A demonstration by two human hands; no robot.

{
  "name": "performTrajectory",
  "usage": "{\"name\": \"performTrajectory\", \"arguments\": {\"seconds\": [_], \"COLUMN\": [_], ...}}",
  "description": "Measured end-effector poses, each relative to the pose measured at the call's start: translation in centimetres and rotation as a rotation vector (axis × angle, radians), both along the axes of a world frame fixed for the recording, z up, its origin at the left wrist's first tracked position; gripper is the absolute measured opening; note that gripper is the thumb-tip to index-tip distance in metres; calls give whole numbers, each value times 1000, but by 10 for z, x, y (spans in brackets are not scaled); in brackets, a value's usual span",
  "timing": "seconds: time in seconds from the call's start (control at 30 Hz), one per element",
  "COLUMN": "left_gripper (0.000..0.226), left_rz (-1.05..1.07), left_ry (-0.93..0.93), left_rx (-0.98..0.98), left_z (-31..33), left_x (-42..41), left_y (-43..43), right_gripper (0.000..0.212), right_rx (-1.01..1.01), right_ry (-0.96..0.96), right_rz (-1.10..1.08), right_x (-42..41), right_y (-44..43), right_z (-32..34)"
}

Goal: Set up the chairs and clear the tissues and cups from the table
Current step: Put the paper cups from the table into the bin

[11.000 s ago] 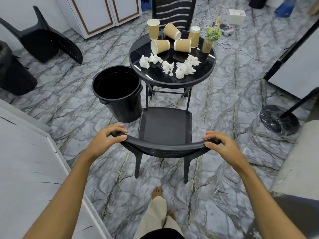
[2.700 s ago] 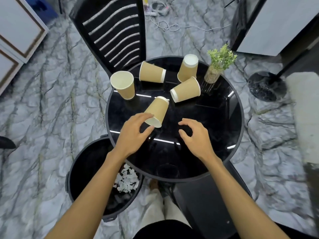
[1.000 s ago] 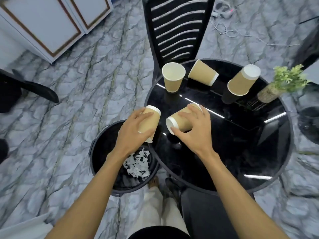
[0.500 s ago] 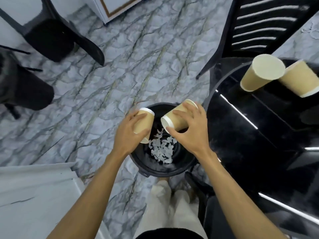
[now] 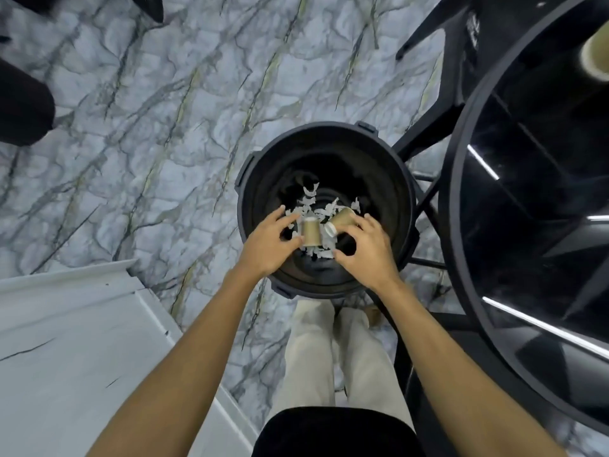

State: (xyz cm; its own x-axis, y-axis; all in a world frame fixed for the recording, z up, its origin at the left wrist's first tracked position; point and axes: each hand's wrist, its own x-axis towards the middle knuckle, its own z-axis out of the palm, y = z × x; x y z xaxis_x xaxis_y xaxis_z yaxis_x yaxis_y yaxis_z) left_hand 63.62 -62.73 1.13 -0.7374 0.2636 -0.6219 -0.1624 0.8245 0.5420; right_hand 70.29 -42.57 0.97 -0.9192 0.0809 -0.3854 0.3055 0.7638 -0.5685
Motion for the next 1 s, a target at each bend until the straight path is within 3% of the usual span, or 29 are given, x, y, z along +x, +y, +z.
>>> {"name": "performTrajectory", "arguments": {"seconds": [0.3, 0.57, 1.0], "left_gripper": [51, 50, 50], "left_rz": [-14, -183, -458], "left_ry": [135, 310, 394], "left_rx": [75, 140, 243], "left_z": [94, 175, 215], "left_x": [-10, -6, 53], "left_y": [13, 78, 223], "right_gripper": [41, 36, 36], "right_rx": [-70, -73, -9], "right_ry": [137, 341, 357], "right_rz": [-45, -226, -582], "right_x": [-13, 14, 131], "right_y": [2, 57, 184], "right_z": [91, 175, 202]}}
